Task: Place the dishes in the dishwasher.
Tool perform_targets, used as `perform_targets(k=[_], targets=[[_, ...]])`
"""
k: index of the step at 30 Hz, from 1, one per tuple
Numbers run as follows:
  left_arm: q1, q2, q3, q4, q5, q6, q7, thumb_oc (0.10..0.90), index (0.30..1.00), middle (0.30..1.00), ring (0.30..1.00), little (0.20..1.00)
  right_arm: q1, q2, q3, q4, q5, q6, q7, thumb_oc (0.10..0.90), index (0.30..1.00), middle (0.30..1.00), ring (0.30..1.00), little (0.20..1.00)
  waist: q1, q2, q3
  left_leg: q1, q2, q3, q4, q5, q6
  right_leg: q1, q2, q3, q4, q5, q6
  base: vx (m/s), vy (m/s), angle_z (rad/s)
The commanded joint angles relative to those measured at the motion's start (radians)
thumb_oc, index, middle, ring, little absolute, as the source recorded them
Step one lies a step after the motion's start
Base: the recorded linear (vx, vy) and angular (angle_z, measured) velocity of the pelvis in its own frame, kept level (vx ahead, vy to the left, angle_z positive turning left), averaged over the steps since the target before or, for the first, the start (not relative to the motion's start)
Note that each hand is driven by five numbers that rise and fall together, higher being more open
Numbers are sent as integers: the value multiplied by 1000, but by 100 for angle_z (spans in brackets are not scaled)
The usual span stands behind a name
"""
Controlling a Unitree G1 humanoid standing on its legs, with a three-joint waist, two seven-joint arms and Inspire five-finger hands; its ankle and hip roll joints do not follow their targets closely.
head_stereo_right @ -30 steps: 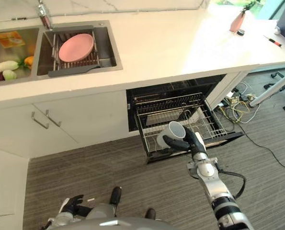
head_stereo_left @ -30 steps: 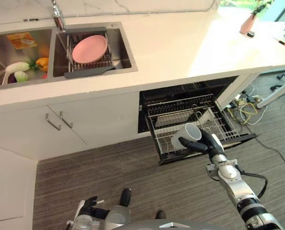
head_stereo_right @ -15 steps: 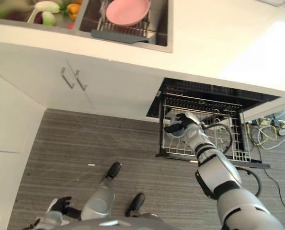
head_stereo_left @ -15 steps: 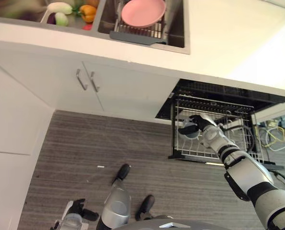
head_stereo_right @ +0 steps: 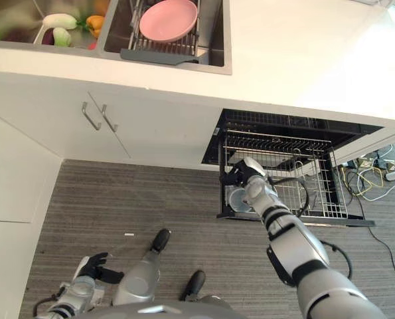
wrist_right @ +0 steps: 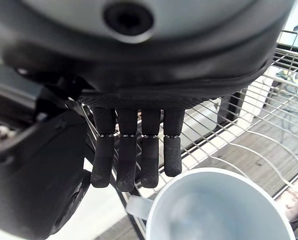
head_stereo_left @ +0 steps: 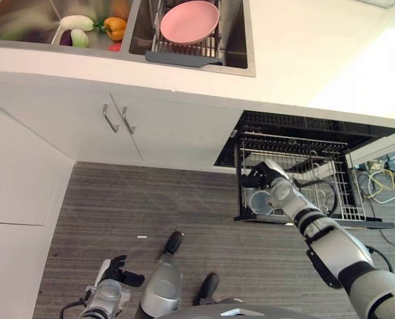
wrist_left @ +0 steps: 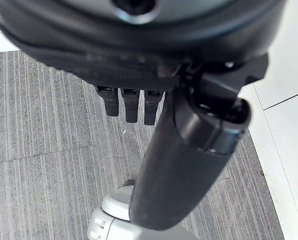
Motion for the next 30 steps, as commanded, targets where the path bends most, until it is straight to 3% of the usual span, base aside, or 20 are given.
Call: perform_targets(k=[1, 7, 11, 12, 14, 17, 19, 25, 30], targets=[[34, -16, 3, 68, 24, -10, 31, 800, 900, 900, 900, 900, 39, -140, -42, -125, 4, -68, -105, 800, 900, 900, 900, 900, -17, 24, -64, 80, 25, -15, 3, -63, -15, 1, -33, 17, 17, 45, 78, 33, 48, -7], [48, -30, 14, 74, 45, -8, 25, 800, 900, 900, 900, 900, 158, -201, -160, -298, 21, -78, -127, 800, 900, 900, 900, 900, -42, 42, -87, 101, 21, -2, 3, -71, -12, 15, -42, 25, 17, 44, 82, 28, 40, -7], [49, -49, 45, 87, 75, 3, 15, 800, 900, 900, 900, 900, 373, -209, -346, -603, 84, -130, -140, 800, 900, 900, 900, 900, -92, 70, -109, 125, 17, 20, 3, -80, -9, 26, -52, 39, 19, 42, 85, 17, 35, -10], [49, -49, 45, 87, 75, 3, 15, 800, 900, 900, 900, 900, 373, -209, -346, -603, 84, -130, -140, 800, 900, 900, 900, 900, -92, 70, -109, 125, 17, 20, 3, -80, -9, 26, -52, 39, 19, 42, 85, 7, 32, -17], [48, -51, 42, 88, 84, 2, 15, 800, 900, 900, 900, 900, 427, -190, -381, -658, 118, -146, -136, 800, 900, 900, 900, 900, -100, 76, -113, 131, 15, 24, 3, -82, -8, 30, -54, 42, 19, 41, 86, 2, 13, -4], [39, -69, 46, 95, 109, 0, 7, 800, 900, 900, 900, 900, 569, -86, -492, -902, 365, -277, -80, 800, 900, 900, 900, 900, -146, 104, -125, 148, 12, 46, 3, -86, -5, 36, -63, 58, 23, 38, 86, -4, 35, -21], [39, -71, 47, 98, 110, -2, 7, 800, 900, 900, 900, 900, 589, -65, -500, -947, 406, -297, -67, 800, 900, 900, 900, 900, -152, 110, -127, 150, 12, 49, 3, -86, -4, 37, -64, 61, 24, 38, 85, -13, 28, -23], [48, -95, 41, 100, 94, -21, -5, 800, 900, 900, 900, 900, 632, 68, -543, -1153, 720, -440, 20, 800, 900, 900, 900, 900, -176, 150, -138, 169, 7, 61, 3, -91, -1, 40, -67, 75, 31, 34, 81, -5, 28, -7], [63, -93, 43, 89, 79, -37, -2, 800, 900, 900, 900, 900, 591, 59, -529, -1236, 733, -473, 18, 800, 900, 900, 900, 900, -150, 161, -138, 163, 9, 39, 3, -81, -13, 47, -64, 52, 29, 31, 76, -10, -20, 2]])
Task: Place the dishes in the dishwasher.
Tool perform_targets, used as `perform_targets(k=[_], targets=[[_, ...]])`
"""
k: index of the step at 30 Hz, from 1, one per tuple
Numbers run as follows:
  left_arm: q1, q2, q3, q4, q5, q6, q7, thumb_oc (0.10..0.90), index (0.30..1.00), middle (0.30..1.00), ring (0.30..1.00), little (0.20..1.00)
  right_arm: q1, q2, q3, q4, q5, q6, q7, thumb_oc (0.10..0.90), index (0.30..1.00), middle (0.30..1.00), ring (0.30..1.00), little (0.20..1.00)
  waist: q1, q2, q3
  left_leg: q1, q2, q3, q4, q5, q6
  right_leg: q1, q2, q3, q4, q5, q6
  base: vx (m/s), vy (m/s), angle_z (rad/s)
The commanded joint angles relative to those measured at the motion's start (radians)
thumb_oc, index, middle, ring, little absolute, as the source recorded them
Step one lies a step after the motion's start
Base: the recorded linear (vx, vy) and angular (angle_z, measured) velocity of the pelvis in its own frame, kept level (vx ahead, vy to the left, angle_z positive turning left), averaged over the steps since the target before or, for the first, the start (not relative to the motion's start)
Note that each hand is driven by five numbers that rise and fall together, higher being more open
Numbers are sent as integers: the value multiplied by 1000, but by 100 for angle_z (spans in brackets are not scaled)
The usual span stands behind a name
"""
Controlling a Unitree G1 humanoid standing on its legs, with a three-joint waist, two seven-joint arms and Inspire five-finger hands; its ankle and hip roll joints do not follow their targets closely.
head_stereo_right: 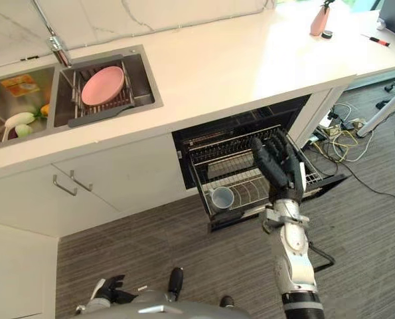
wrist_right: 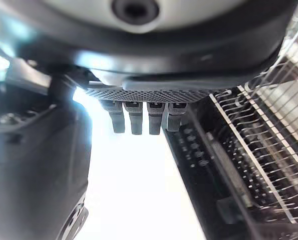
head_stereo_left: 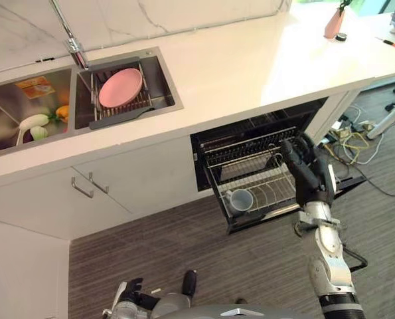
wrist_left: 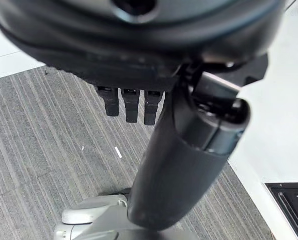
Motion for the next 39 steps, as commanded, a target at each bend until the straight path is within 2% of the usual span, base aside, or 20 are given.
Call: perform_targets(k=[1, 2, 3, 6, 7, 8, 9, 11, 14, 17, 19, 21, 22, 23, 24, 25, 27, 28, 34, 39], targets=[[-33, 30, -16, 89, -4, -34, 17, 800, 900, 900, 900, 900, -120, -38, -49, -199, 18, -186, 22, 800, 900, 900, 900, 900, 57, -9, -5, 47, 20, -58, 4, -35, -48, -25, -32, -43, 27, 36, 63, -20, -45, 11], [-34, 31, -17, 89, -4, -34, 17, 800, 900, 900, 900, 900, -120, -38, -49, -200, 18, -185, 21, 800, 900, 900, 900, 900, 56, -9, -5, 46, 20, -61, 4, -35, -48, -25, -31, -45, 27, 35, 63, -136, -43, 15], [-44, 35, -29, 81, -2, -42, 20, 800, 900, 900, 900, 900, -149, -50, -54, -223, -12, -203, -9, 800, 900, 900, 900, 900, 81, 3, 18, -1, 19, -90, 4, 17, -77, -29, -28, -92, 26, 31, 55, -128, -22, 22], [-63, 34, -36, 73, -15, -45, 24, 800, 900, 900, 900, 900, -172, -71, -66, -234, -39, -201, -27, 800, 900, 900, 900, 900, 77, 4, 30, -52, -1, -121, 4, 29, -87, -42, -39, -159, 29, 21, 46, -163, -34, 88], [-73, 27, -37, 69, -19, -47, 30, 800, 900, 900, 900, 900, -191, -89, -82, -232, -66, -200, -47, 800, 900, 900, 900, 900, 56, 10, 33, -92, 9, -44, 4, 57, -92, -53, -50, -199, 25, 28, 54, -171, 66, 132], [-81, 19, -39, 62, -23, -49, 31, 800, 900, 900, 900, 900, -206, -99, -89, -230, -84, -199, -65, 800, 900, 900, 900, 900, 34, 10, 39, -117, 31, 78, 9, 72, -91, -62, -62, -220, 25, 35, 62, -134, 174, 231], [-88, 6, -18, 53, -43, -50, 46, 800, 900, 900, 900, 900, -227, -117, -93, -234, -116, -202, -93, 800, 900, 900, 900, 900, -7, -8, 36, -121, 143, 331, 17, 70, -97, -60, -101, -260, 22, 49, 92, -122, 157, 227], [-81, 3, -4, 58, -39, -51, 49, 800, 900, 900, 900, 900, -226, -118, -91, -232, -128, -197, -101, 800, 900, 900, 900, 900, 4, -1, 37, -108, 166, 367, 19, 82, -94, -63, -107, -283, 24, 72, 95, -10, 110, 139], [-38, 5, 36, 99, -25, -50, 67, 800, 900, 900, 900, 900, -186, -86, -114, -230, -145, -196, -104, 800, 900, 900, 900, 900, 31, -2, 17, -84, 194, 320, 24, 83, -111, -17, -123, -306, 28, 72, 103, 190, 152, 24], [-32, 5, 40, 107, -6, -42, 70, 800, 900, 900, 900, 900, -166, -69, -133, -230, -174, -197, -122, 800, 900, 900, 900, 900, 31, -2, 4, -64, 187, 333, 11, 58, -103, 3, -148, -328, 34, 78, 115, 118, 219, 22], [-44, 1, 52, 121, 2, -43, 77, 800, 900, 900, 900, 900, -157, -74, -157, -234, -270, -179, -169, 800, 900, 900, 900, 900, 33, -7, -11, -52, 128, 322, 4, 18, -68, 9, -219, -360, 84, 101, 135, 161, 341, 41], [-59, 12, 53, 130, 15, -36, 87, 800, 900, 900, 900, 900, -153, -66, -164, -240, -322, -169, -203, 800, 900, 900, 900, 900, 23, -13, -14, -34, 90, 315, 4, -10, -41, 9, -266, -354, 181, 85, 135, 214, 298, 55], [-62, 17, 49, 131, 25, -35, 87, 800, 900, 900, 900, 900, -154, -63, -165, -248, -348, -164, -212, 800, 900, 900, 900, 900, 16, -14, -12, -22, 72, 308, 4, -22, -25, -6, -281, -331, 252, 87, 128, 292, 372, 44], [-67, 34, 39, 128, 40, -32, 91, 800, 900, 900, 900, 900, -164, -50, -147, -255, -382, -155, -219, 800, 900, 900, 900, 900, -19, -6, 5, 16, 61, 297, 4, -46, 1, -70, -285, -264, 421, 109, 118, 213, 303, 35], [-68, 35, 41, 128, 41, -31, 91, 800, 900, 900, 900, 900, -166, -49, -146, -255, -383, -154, -220, 800, 900, 900, 900, 900, -14, -9, 6, 15, 58, 304, 4, -47, 3, -82, -292, -253, 436, 103, 119, 196, 315, 37], [-64, 40, 35, 124, 46, -28, 89, 800, 900, 900, 900, 900, -174, -51, -133, -252, -409, -146, -226, 800, 900, 900, 900, 900, -31, 1, 20, 37, 67, 306, 4, -58, 6, -133, -258, -224, 482, 96, 119, 138, 185, 29], [-61, 47, 36, 120, 48, -24, 88, 800, 900, 900, 900, 900, -164, -52, -135, -259, -418, -132, -219, 800, 900, 900, 900, 900, -65, 9, 39, 73, 73, 295, 4, -76, 4, -243, -163, -111, 490, 64, 110, 263, 150, -15], [-63, 48, 28, 124, 63, -22, 80, 800, 900, 900, 900, 900, -156, -43, -142, -259, -404, -136, -218, 800, 900, 900, 900, 900, -81, 5, 43, 80, 67, 286, 4, -80, 2, -269, -108, -78, 389, 62, 89, 228, 26, -36], [-60, 52, 28, 132, 104, -6, 65, 800, 900, 900, 900, 900, -126, -33, -146, -253, -431, -140, -251, 800, 900, 900, 900, 900, -99, -18, 29, 123, 67, 296, 4, -119, -8, -285, -84, -89, 182, 152, 112, 212, -44, 20], [-59, 26, 24, 113, 116, -14, 67, 800, 900, 900, 900, 900, -128, -60, -138, -273, -454, -139, -252, 800, 900, 900, 900, 900, -107, -10, -4, 174, 71, 306, 4, -138, -17, -220, -68, -73, 88, 154, 102, 188, -89, -21]])
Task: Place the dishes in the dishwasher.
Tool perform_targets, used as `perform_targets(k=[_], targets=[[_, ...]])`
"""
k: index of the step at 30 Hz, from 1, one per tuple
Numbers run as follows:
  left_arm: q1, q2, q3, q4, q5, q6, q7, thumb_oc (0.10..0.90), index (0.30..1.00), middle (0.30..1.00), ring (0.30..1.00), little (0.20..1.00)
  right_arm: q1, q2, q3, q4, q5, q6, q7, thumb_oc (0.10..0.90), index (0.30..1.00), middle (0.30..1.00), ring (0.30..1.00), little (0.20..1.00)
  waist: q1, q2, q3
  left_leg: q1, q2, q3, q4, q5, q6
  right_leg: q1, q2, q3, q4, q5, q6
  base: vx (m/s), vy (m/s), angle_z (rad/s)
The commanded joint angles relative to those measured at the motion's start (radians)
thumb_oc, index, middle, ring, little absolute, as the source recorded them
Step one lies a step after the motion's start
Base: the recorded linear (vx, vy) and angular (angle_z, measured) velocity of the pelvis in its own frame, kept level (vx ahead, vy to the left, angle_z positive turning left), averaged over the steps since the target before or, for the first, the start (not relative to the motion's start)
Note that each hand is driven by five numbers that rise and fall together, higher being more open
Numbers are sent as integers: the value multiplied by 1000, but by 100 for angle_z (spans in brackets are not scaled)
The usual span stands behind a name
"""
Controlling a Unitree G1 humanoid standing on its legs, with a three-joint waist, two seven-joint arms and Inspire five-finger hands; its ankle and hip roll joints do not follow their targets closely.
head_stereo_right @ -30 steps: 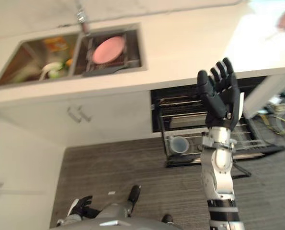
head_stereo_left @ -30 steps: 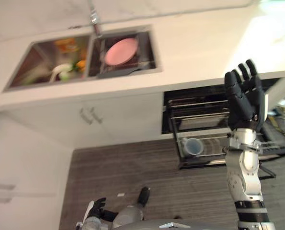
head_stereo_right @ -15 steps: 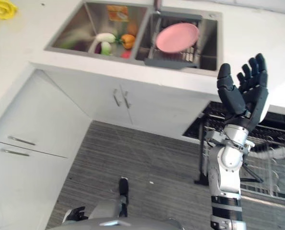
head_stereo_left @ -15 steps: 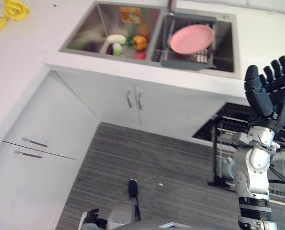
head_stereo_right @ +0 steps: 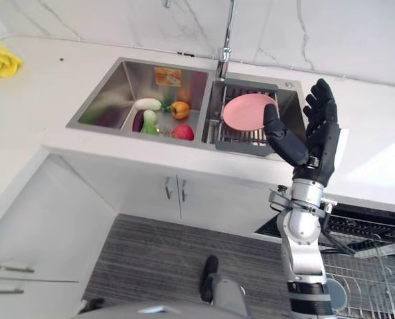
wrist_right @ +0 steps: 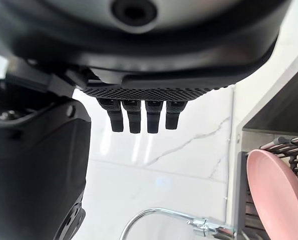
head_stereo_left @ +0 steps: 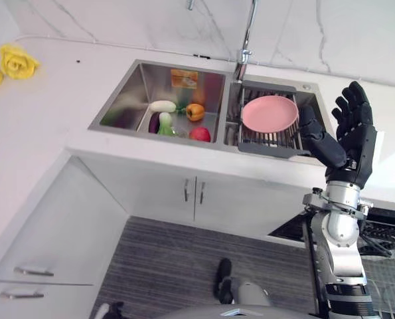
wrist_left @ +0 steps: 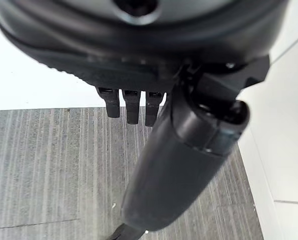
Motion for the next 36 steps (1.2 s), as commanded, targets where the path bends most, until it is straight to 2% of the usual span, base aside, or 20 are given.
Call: perform_targets(k=[1, 6, 8, 9, 10, 11, 12, 14, 15, 17, 20, 24, 28, 30, 31, 32, 33, 34, 35, 36], targets=[[-102, 9, 17, 13, 34, -28, 23, 800, 900, 900, 900, 900, -77, -50, -75, -130, -51, -79, -19, 800, 900, 900, 900, 900, 4, -11, 31, -37, 97, -103, -57, 93, -83, 208, -91, 68, -138, -27, 243, 196, -140, -55], [-106, -14, -1, 12, 28, -27, 20, 800, 900, 900, 900, 900, -87, -73, -70, -149, -34, -84, -9, 800, 900, 900, 900, 900, -3, 6, 22, -13, 127, -101, -27, 94, -104, 253, -50, 89, -179, -47, 222, 113, -117, -51], [-115, -16, -17, 7, 38, -27, 20, 800, 900, 900, 900, 900, -88, -80, -71, -149, -5, -89, 6, 800, 900, 900, 900, 900, -13, 14, 34, -33, 167, -97, 69, 125, -136, 270, -25, 91, -184, -72, 200, 131, -236, -40], [-120, -13, -28, 1, 42, -28, 19, 800, 900, 900, 900, 900, -81, -76, -79, -145, 19, -95, 11, 800, 900, 900, 900, 900, -18, 14, 42, -56, 194, -89, 127, 173, -159, 284, -18, 81, -188, -80, 190, 56, -152, -41], [-120, -13, -28, 1, 42, -28, 19, 800, 900, 900, 900, 900, -81, -76, -79, -145, 19, -95, 11, 800, 900, 900, 900, 900, -18, 14, 42, -56, 194, -89, 127, 173, -159, 284, -18, 81, -188, -80, 190, 99, -225, -42], [-137, -15, -45, -20, 38, -36, 21, 800, 900, 900, 900, 900, -80, -86, -65, -129, 49, -97, 29, 800, 900, 900, 900, 900, -4, 0, 67, -115, 193, -143, 261, 226, -174, 303, -23, 85, -199, -90, 174, 96, -171, -26], [-145, -16, -50, -24, 35, -35, 25, 800, 900, 900, 900, 900, -84, -89, -65, -124, 56, -96, 32, 800, 900, 900, 900, 900, 0, -7, 77, -157, 174, -165, 295, 214, -170, 309, -33, 88, -202, -96, 173, 154, -208, -16], [-151, -18, -61, -34, 34, -40, 24, 800, 900, 900, 900, 900, -100, -94, -62, -116, 70, -93, 47, 800, 900, 900, 900, 900, 20, -20, 84, -238, 99, -170, 244, 151, -133, 324, -47, 102, -202, -104, 180, 179, -62, -34], [-152, -17, -68, -35, 39, -41, 23, 800, 900, 900, 900, 900, -109, -103, -56, -111, 67, -93, 49, 800, 900, 900, 900, 900, 31, -23, 81, -270, 67, -176, 205, 141, -118, 329, -47, 113, -202, -107, 185, 220, -10, -41], [-149, -20, -90, -37, 47, -42, 20, 800, 900, 900, 900, 900, -116, -107, -46, -95, 71, -97, 50, 800, 900, 900, 900, 900, 50, -13, 73, -308, 38, -180, 125, 193, -110, 346, -30, 129, -202, -115, 192, 227, 5, -42], [-129, -13, -79, -34, 39, -49, 20, 800, 900, 900, 900, 900, -116, -101, -25, -99, 74, -97, 75, 800, 900, 900, 900, 900, 49, -3, 54, -238, 35, -224, 64, 169, -91, 348, -22, 147, -201, -113, 192, 186, 61, -53], [-117, -17, -48, -10, 13, -44, 18, 800, 900, 900, 900, 900, -96, -88, -26, -101, 92, -96, 89, 800, 900, 900, 900, 900, 43, -1, 30, -149, 27, -232, -18, 163, -75, 366, -19, 152, -195, -120, 193, 140, 75, -69], [-116, -16, -36, 2, 14, -41, 15, 800, 900, 900, 900, 900, -86, -87, -26, -102, 88, -88, 100, 800, 900, 900, 900, 900, 44, -7, 17, -115, 21, -231, -50, 157, -65, 378, -22, 158, -190, -126, 196, 83, 80, 20], [-113, -12, -33, 14, 24, -36, 11, 800, 900, 900, 900, 900, -71, -83, -40, -115, 86, -87, 104, 800, 900, 900, 900, 900, 45, -21, 8, -106, 20, -239, -57, 148, -57, 380, -20, 164, -169, -135, 196, 79, 110, 22], [-117, -5, -39, 24, 29, -31, 6, 800, 900, 900, 900, 900, -62, -70, -53, -124, 84, -96, 101, 800, 900, 900, 900, 900, 35, -30, 17, -111, 23, -261, -57, 154, -51, 351, -6, 198, -101, -147, 195, 14, 54, 36], [-118, -5, -39, 25, 29, -32, 6, 800, 900, 900, 900, 900, -62, -69, -53, -124, 83, -97, 101, 800, 900, 900, 900, 900, 35, -30, 16, -113, 23, -261, -57, 154, -52, 346, -6, 198, -94, -151, 195, -82, 43, 40], [-144, 11, -64, 24, 53, -29, 0, 800, 900, 900, 900, 900, -53, -64, -62, -133, 69, -98, 95, 800, 900, 900, 900, 900, 6, -35, 27, -139, 20, -301, -57, 173, -47, 299, 22, 318, -33, -158, 211, -77, 16, 31], [-144, 11, -64, 24, 53, -29, 0, 800, 900, 900, 900, 900, -53, -64, -62, -133, 69, -98, 95, 800, 900, 900, 900, 900, 6, -35, 27, -139, 20, -301, -57, 173, -47, 299, 22, 318, -33, -158, 211, -61, 13, 44], [-159, 15, -80, 16, 65, -32, -5, 800, 900, 900, 900, 900, -49, -64, -75, -138, 53, -95, 90, 800, 900, 900, 900, 900, -7, -35, 22, -149, 18, -321, -57, 165, -48, 293, 24, 378, -33, -169, 218, -18, -52, 80], [-166, 18, -89, 11, 75, -37, -7, 800, 900, 900, 900, 900, -55, -62, -80, -142, 37, -88, 87, 800, 900, 900, 900, 900, -6, -32, 22, -162, 28, -333, -57, 169, -57, 281, -6, 390, -40, -161, 223, -18, -52, 80]])
